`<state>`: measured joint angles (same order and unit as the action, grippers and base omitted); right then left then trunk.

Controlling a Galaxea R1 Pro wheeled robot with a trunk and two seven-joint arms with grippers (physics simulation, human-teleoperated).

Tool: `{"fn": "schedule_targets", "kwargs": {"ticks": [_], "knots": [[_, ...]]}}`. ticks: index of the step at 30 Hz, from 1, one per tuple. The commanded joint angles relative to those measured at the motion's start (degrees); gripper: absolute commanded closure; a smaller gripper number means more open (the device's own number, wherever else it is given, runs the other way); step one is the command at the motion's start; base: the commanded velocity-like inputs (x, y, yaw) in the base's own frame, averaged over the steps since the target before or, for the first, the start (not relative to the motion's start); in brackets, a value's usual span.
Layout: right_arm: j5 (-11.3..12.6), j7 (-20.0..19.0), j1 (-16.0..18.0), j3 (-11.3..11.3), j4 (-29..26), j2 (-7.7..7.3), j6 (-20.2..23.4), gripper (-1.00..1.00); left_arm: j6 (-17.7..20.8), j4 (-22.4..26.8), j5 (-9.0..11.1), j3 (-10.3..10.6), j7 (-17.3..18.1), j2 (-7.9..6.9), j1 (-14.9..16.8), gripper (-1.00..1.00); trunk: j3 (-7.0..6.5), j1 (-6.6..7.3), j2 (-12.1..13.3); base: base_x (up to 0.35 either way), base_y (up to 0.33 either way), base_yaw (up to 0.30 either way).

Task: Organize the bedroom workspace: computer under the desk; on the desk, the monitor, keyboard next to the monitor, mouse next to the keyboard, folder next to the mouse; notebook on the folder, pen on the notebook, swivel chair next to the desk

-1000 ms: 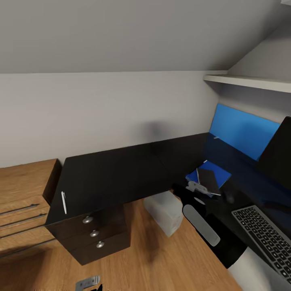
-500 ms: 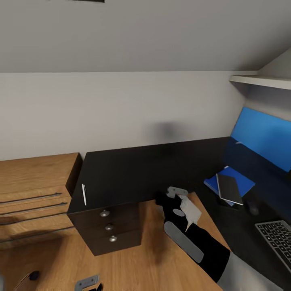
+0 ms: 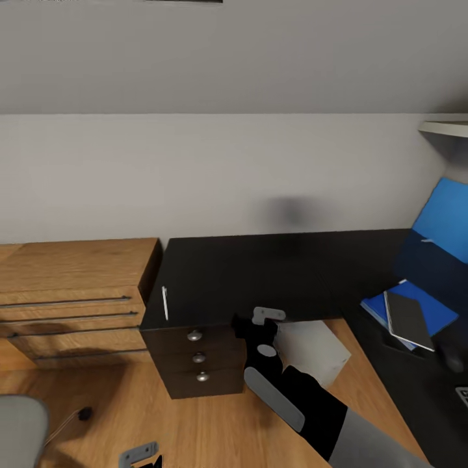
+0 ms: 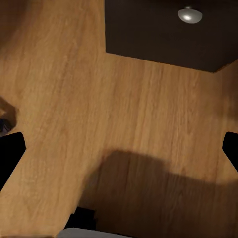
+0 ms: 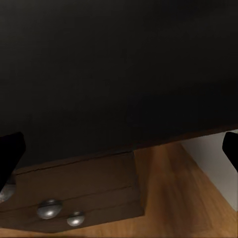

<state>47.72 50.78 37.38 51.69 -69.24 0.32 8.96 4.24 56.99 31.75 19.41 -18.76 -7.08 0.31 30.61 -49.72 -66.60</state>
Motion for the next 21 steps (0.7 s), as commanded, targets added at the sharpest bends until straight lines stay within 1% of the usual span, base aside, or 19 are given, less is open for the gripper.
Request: {"fn": "schedule_targets", "kwargs": {"ticks": [1, 6, 9, 10, 11, 13, 17, 21], "knots": [[-0.08, 0.37, 0.06, 0.19, 0.02, 0.08, 0.44, -1.0, -0.41, 0.11, 0.33, 0.27, -0.5, -0.06, 0.04, -1.0, 0.08, 0.0, -0.04, 0.0, 0.0, 0.277], [-0.15, 0.37, 0.06, 0.23, 0.05, 0.11, 0.47, -1.0, -1.77, 0.09, 0.3, 0.28, -0.55, -0.11, 0.03, -1.0, 0.18, 0.0, -0.04, 0.0, 0.0, 0.277], [-0.16, 0.37, 0.06, 0.24, 0.06, 0.12, 0.5, -1.0, -3.3, 0.11, 0.25, 0.28, -0.54, -0.12, 0.03, -1.0, 0.24, 0.0, -0.04, 0.0, 0.0, 0.277], [-0.16, 0.37, 0.06, 0.25, 0.06, 0.12, 0.51, -1.0, -5.79, 0.12, 0.2, 0.28, -0.42, -0.15, 0.03, -1.0, 0.27, 0.0, -0.04, 0.0, 0.0, 0.277], [-0.17, 0.37, 0.06, 0.25, 0.07, 0.12, 0.52, -1.0, -10.29, 0.13, 0.2, 0.28, -0.29, -0.25, -0.01, -1.0, 0.29, 0.0, -0.04, 0.0, 0.0, 0.277], [-0.17, 0.37, 0.06, 0.25, 0.08, 0.12, 0.53, -1.0, -12.35, 0.13, 0.12, 0.28, -0.24, -0.29, -0.05, -1.0, 0.33, 0.0, -0.04, 0.0, 0.0, 0.277], [-0.17, 0.26, 0.06, 0.54, 0.07, 0.12, 0.53, -1.0, -13.15, 0.16, -0.06, 0.32, -0.22, -0.3, -0.08, -1.0, 0.41, 0.0, -0.04, 0.0, 0.0, 0.277], [-0.3, 0.25, 0.06, 2.34, -0.23, -0.04, 0.53, -1.0, -13.09, 0.14, -0.1, 0.55, -0.22, -0.19, -0.11, -1.0, 0.5, 0.0, -0.04, 0.0, 0.0, 0.25]]}}
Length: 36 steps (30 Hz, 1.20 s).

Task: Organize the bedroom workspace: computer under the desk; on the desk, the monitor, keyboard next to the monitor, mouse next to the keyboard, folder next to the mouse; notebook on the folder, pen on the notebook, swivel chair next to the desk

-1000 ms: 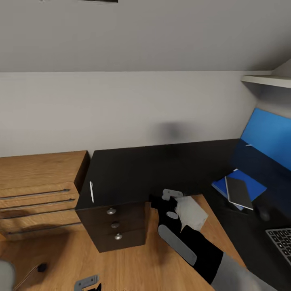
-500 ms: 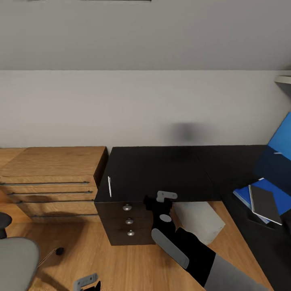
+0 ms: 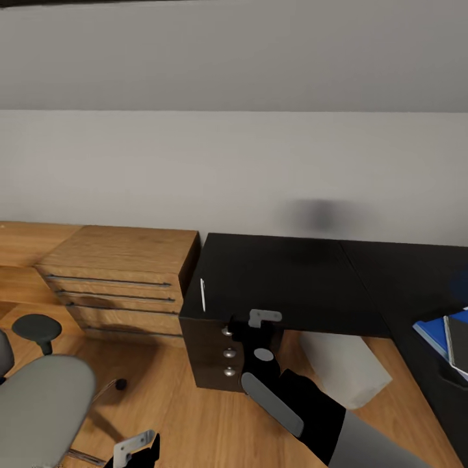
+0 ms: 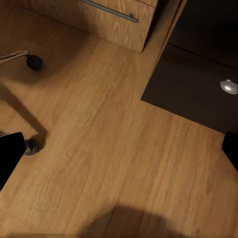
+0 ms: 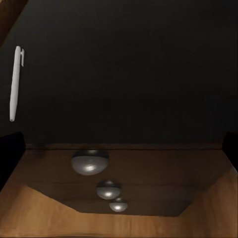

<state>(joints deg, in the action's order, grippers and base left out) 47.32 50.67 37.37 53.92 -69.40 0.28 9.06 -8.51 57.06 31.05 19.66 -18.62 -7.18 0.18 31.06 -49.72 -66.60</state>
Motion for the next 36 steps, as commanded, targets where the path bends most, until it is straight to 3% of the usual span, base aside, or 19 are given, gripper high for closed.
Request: {"fn": "schedule_targets", "kwargs": {"ticks": [1, 15, 17, 21, 23, 26, 27, 28, 29, 31, 32, 34, 36], "knots": [[0.09, 0.41, 0.07, 0.53, -0.16, -0.01, 0.41, -1.0, -0.31, 0.07, 0.6, 0.36, -0.37, -0.06, 0.01, -1.0, 0.07, -0.01, -0.04, 0.0, 0.0, 0.216], [-0.13, 0.35, 0.07, 1.71, -0.27, -0.13, 0.43, -1.0, -0.45, 0.07, 0.42, 1.25, -0.37, 0.13, -0.01, -1.0, 0.31, -0.01, -0.04, 0.0, 0.0, 0.162], [-3.24, 0.26, 0.07, 3.99, -0.3, -0.28, 0.39, -1.0, -0.45, 0.07, 0.43, 2.41, -0.37, 0.11, 0.01, -1.0, 0.31, -0.01, -0.04, 0.0, 0.0, 0.016], [-8.56, -0.25, 0.07, 4.98, 1.09, 0.04, 0.44, -1.0, -0.38, 0.07, 0.42, 2.83, -0.43, 0.13, 0.0, -1.0, 0.32, -0.01, -0.04, 0.0, 0.0, 0.005], [-9.53, -1.11, 0.12, 4.96, 2.27, 0.5, 0.58, -1.0, -0.33, 0.07, 0.46, 3.04, -0.44, 0.16, 0.0, -1.0, 0.32, -0.01, -0.04, 0.0, 0.0, 0.001], [-10.36, -4.61, 0.49, 4.53, 4.98, 2.65, 0.87, -1.0, -0.28, 0.07, 0.49, 3.53, -0.45, 0.21, 0.0, -1.0, 0.32, -0.01, -0.04, 0.0, 0.0, 0.0], [-10.74, -7.72, 2.88, 4.19, 9.68, 4.58, 1.47, -1.0, -0.24, 0.07, 0.5, 3.79, -0.45, 0.23, 0.0, -1.0, 0.32, -0.01, -0.04, 0.0, 0.0, 0.0], [-10.83, -8.52, 4.02, 4.14, 11.14, 5.13, 1.65, -1.0, -0.23, 0.07, 0.5, 3.83, -0.45, 0.25, 0.0, -1.0, 0.32, -0.01, -0.04, 0.0, 0.0, 0.0], [-10.98, -11.2, 8.22, 3.96, 16.51, 7.01, 2.0, -1.0, -0.21, 0.02, 0.5, 3.9, -0.45, 0.25, 0.0, -1.0, 0.32, -0.01, -0.04, 0.0, 0.0, 0.0], [-10.93, -13.44, 11.21, 3.86, 21.08, 8.17, 2.13, -1.0, -0.2, 0.01, 0.5, 3.91, -0.45, 0.25, 0.0, -1.0, 0.32, -0.01, -0.04, 0.0, 0.0, 0.0], [-10.69, -17.86, 15.46, 3.51, 28.68, 9.71, 2.32, -1.0, -0.2, -0.01, 0.5, 3.94, -0.45, 0.24, -0.01, -1.0, 0.32, -0.01, -0.04, 0.0, 0.0, 0.0], [-10.31, -27.56, 21.1, 2.07, 40.39, 9.71, 2.47, -1.0, -0.19, -0.02, 0.5, 3.93, -0.45, 0.24, -0.01, -1.0, 0.32, -0.01, -0.04, 0.0, 0.0, 0.0], [-9.88, -32.27, 22.76, 0.68, 45.21, 9.71, 2.5, -1.0, -0.19, -0.02, 0.5, 3.95, -0.45, 0.24, -0.01, -1.0, 0.32, -0.01, -0.04, 0.0, 0.0, 0.0]]}}
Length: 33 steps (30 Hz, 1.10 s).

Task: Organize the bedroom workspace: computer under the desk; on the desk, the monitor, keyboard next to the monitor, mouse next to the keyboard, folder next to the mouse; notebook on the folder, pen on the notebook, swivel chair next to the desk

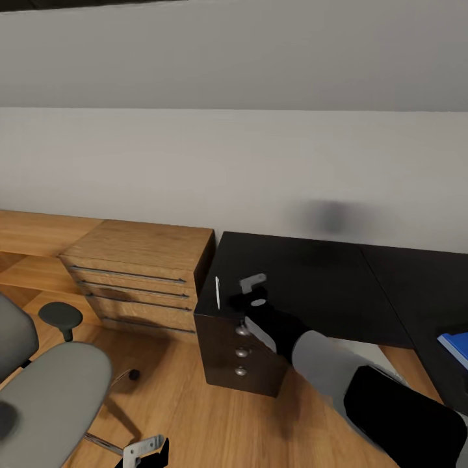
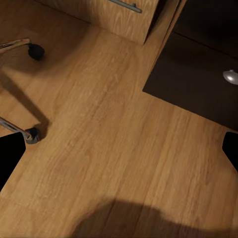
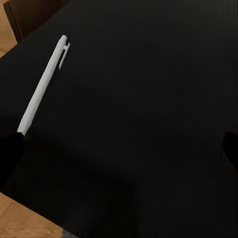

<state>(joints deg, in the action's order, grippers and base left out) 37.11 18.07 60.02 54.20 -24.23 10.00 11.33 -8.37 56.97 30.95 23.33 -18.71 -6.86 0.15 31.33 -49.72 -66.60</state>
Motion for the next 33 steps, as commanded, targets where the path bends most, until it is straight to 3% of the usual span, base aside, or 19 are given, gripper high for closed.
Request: {"fn": "schedule_targets", "kwargs": {"ticks": [1, 2, 6, 8, 10, 14, 21, 33], "knots": [[0.8, -1.54, 0.74, -0.92, 2.27, 0.0, 0.23, -1.0, -0.33, 0.07, 0.6, 0.3, -0.36, -0.08, 0.02, -1.0, 0.05, 0.0, -0.04, 0.0, 0.0, 0.0], [1.63, -3.22, 1.28, -3.34, 4.56, 0.0, 0.22, -1.0, -0.33, 0.06, 0.6, 0.31, -0.36, -0.07, 0.02, -1.0, 0.05, 0.0, -0.04, 0.0, 0.0, 0.0], [2.98, -4.27, 1.69, -7.61, 5.77, 0.0, 0.3, -1.0, -0.33, -0.89, 0.6, 0.33, -0.36, -0.01, 0.02, -1.0, 0.05, 0.0, -0.04, 0.0, 0.0, 0.0], [3.88, -4.0, 1.72, -8.25, 5.05, 0.0, 0.74, -1.0, -0.33, -1.18, 0.6, 0.38, -0.36, 0.01, 0.02, -1.0, 0.05, 0.0, -0.04, 0.0, 0.0, 0.0], [6.57, -2.73, 1.66, -9.12, 3.9, 0.0, 1.17, -1.0, -0.33, -1.86, 0.59, 0.62, -0.36, 0.1, 0.02, -1.0, 0.05, 0.0, -0.04, 0.0, 0.0, 0.0], [8.92, 0.87, 1.54, -9.55, 2.71, 0.0, 1.38, -1.0, -0.33, -2.39, 0.52, 0.74, -0.36, 0.2, 0.02, -1.0, 0.05, 0.0, -0.04, 0.0, 0.0, 0.0], [9.18, 1.77, 1.26, -9.53, 2.4, 0.0, 1.37, -1.0, -0.33, -2.46, 0.52, 0.75, -0.36, 0.26, 0.02, -1.0, 0.05, 0.0, -0.04, 0.0, 0.0, 0.011], [9.12, 1.8, 0.74, -9.39, 2.46, 0.0, 1.33, -1.0, -0.33, -2.59, 0.52, 0.77, -0.36, 0.27, 0.02, -1.0, 0.17, 0.0, -0.04, 0.0, 0.0, 0.228]]}}
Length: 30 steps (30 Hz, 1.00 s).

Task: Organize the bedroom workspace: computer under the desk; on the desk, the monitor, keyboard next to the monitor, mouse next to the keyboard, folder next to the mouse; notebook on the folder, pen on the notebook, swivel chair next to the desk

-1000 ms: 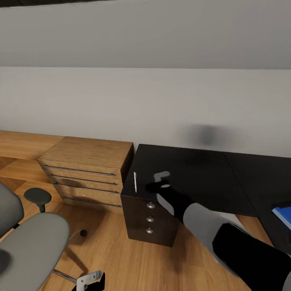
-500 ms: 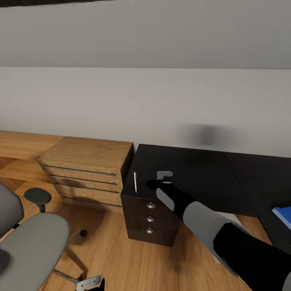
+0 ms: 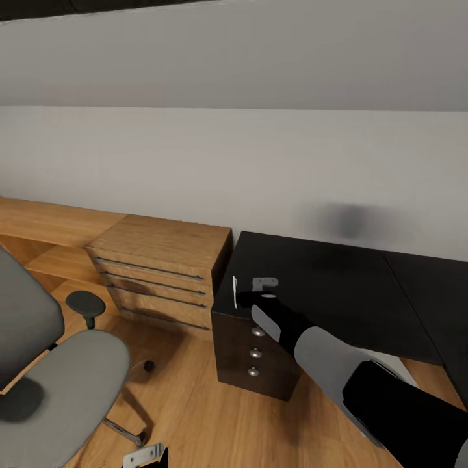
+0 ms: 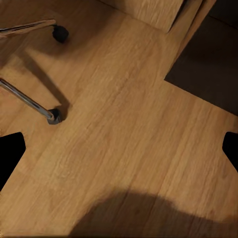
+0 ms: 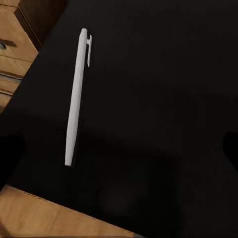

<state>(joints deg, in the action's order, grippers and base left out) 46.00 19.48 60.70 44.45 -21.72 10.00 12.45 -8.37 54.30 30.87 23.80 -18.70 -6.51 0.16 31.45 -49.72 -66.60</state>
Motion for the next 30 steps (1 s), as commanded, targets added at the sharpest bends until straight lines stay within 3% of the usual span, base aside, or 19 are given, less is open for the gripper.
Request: {"fn": "schedule_targets", "kwargs": {"ticks": [1, 15, 19, 20, 30], "knots": [[0.23, 0.39, -0.03, 0.37, -0.05, 0.0, 0.21, -1.0, -0.33, 0.07, 0.6, 0.3, -0.37, -0.09, 0.02, -1.0, 0.05, -0.01, -0.04, 0.0, 0.0, 0.08], [-1.15, 1.98, -0.49, 0.42, -0.31, 0.0, -1.9, -1.0, -0.26, -1.0, 0.66, 0.52, -0.37, -0.04, 0.02, -1.0, 0.07, -0.01, -0.04, 0.0, 0.0, 0.075], [-1.17, 1.93, -0.49, 0.39, -0.31, 0.0, -1.87, -1.0, -0.31, -2.45, 0.49, 0.5, -0.44, 1.54, 0.02, -1.0, 0.07, -0.01, -0.04, 0.027, 0.0, 0.006], [-1.12, 1.8, -0.49, 0.38, -0.2, 0.0, -1.82, -1.0, -0.34, -2.81, -0.68, 0.38, -0.45, 2.57, 0.02, -1.0, 0.07, -0.01, -0.04, 0.277, 0.0, 0.001], [-1.98, 1.31, -0.54, 1.35, 0.01, 0.0, -1.57, -1.0, -0.36, -2.93, -1.58, 0.29, -0.39, 2.74, 0.02, -1.0, 0.07, -0.01, -0.04, 0.29, 0.0, 0.0]]}}
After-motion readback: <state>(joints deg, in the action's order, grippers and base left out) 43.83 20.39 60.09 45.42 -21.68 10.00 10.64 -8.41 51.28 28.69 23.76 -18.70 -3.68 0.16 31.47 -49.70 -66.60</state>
